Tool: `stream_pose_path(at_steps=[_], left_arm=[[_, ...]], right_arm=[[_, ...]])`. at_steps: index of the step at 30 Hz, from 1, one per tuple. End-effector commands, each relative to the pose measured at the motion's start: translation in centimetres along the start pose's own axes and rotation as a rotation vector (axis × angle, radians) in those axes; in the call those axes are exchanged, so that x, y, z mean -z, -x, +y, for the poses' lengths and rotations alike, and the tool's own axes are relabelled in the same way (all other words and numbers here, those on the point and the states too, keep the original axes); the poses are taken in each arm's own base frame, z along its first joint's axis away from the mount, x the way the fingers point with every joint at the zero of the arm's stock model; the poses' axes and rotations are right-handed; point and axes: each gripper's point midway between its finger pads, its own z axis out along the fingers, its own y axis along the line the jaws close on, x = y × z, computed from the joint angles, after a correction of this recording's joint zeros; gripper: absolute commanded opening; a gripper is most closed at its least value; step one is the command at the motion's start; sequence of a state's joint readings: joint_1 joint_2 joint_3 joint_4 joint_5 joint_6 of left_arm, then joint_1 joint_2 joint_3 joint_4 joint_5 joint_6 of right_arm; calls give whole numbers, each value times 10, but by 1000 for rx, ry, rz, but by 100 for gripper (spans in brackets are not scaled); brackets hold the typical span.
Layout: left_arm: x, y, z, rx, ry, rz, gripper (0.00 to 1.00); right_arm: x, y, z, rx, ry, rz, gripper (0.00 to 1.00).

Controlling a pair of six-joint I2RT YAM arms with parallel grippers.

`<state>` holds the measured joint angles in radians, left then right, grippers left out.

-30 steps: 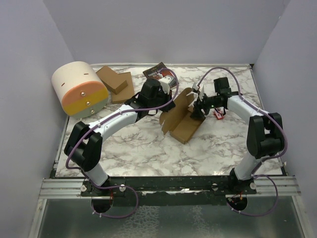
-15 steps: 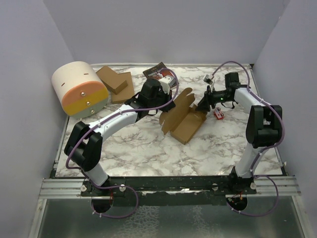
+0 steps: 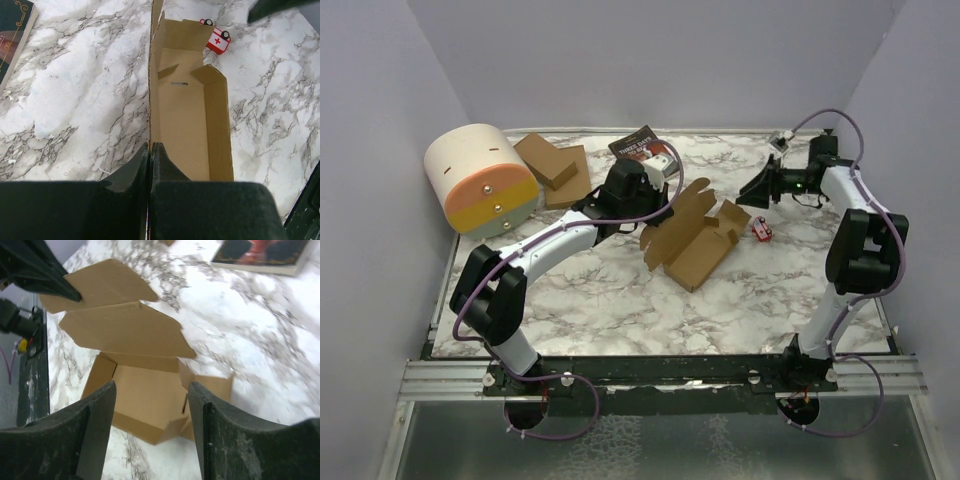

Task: Fold the paper box

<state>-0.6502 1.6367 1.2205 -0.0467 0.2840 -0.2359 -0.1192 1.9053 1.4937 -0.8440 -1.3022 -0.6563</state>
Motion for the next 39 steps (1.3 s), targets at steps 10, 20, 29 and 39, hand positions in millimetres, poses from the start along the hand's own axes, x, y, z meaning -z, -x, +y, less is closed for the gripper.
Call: stream_pose_path(at_steps=[10, 20, 29, 39], left_arm=[[20, 23, -20, -203, -80, -76, 0], [38, 34, -39, -308, -126, -168, 0], [36, 34, -37, -317, -105, -171, 0], [33, 35, -35, -312, -86, -173, 0]], right_arm=[[54, -33, -96, -172, -488, -45, 16], [28, -72, -90, -283, -349, 7, 17], [6, -53, -30, -294, -44, -69, 31], [-3, -54, 0, -368, 124, -101, 39]])
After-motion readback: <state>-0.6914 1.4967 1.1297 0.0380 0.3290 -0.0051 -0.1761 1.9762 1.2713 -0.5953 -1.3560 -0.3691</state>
